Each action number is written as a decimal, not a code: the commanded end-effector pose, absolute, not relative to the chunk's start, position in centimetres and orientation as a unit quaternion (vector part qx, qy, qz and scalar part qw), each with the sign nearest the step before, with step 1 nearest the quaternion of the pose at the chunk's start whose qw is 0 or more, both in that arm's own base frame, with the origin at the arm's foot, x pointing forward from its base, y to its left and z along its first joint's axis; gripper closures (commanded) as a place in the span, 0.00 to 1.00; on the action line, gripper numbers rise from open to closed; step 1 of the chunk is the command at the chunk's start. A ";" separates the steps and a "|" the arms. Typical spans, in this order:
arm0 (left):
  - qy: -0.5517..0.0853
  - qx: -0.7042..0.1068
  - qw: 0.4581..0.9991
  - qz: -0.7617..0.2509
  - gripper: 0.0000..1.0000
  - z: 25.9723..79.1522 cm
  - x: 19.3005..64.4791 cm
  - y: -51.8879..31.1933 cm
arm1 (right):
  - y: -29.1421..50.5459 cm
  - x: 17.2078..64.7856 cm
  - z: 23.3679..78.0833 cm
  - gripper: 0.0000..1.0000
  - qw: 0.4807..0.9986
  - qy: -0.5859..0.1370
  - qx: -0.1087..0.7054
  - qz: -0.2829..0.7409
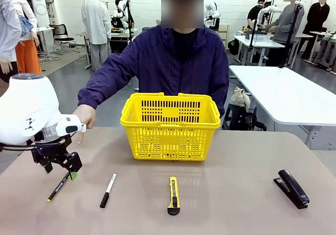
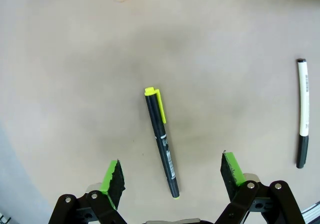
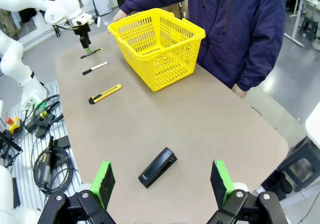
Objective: Place the items the person wants into the basket.
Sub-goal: Pick up the item the person points to and place it in the Market Basket.
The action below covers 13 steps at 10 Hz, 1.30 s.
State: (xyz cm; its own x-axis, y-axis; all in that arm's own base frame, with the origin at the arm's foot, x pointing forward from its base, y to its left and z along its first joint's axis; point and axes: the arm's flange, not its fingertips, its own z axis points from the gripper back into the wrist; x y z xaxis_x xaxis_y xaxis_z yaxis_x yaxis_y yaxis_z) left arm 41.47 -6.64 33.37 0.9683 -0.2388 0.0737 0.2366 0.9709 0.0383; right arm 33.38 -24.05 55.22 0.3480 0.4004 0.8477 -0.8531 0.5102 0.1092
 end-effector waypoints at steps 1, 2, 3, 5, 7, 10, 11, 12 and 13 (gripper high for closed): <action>-0.051 0.013 0.992 -0.115 0.00 29.9 35.0 -5.3 | -24.2 33.7 55.3 0.00 0.760 -0.417 0.287 0.408; -0.048 0.018 0.992 -0.116 0.00 29.3 35.0 -5.3 | -24.2 33.7 55.3 0.00 0.760 -0.417 0.287 0.408; -0.048 0.019 0.992 -0.118 0.00 28.8 35.0 -5.3 | -24.2 33.7 55.3 0.00 0.760 -0.417 0.287 0.408; -0.046 0.018 0.992 -0.115 0.00 28.1 35.1 -5.1 | -24.2 33.7 55.3 0.00 0.760 -0.417 0.287 0.408; -0.045 0.017 0.993 -0.112 0.00 28.1 35.2 -5.3 | -24.2 33.7 55.3 0.00 0.760 -0.417 0.287 0.408; -0.048 0.014 0.992 -0.115 0.81 28.3 35.2 -4.9 | -24.2 33.7 55.3 0.00 0.760 -0.417 0.287 0.408; -0.049 0.014 0.992 -0.114 1.00 28.3 35.2 -4.9 | -24.2 33.7 55.3 0.00 0.760 -0.417 0.287 0.408; -0.049 0.012 0.992 -0.113 1.00 28.4 35.2 -4.8 | -24.2 33.7 55.3 0.00 0.760 -0.417 0.287 0.408; -0.047 0.012 0.992 -0.114 1.00 28.4 35.1 -4.8 | -24.2 33.7 55.3 0.00 0.760 -0.417 0.287 0.408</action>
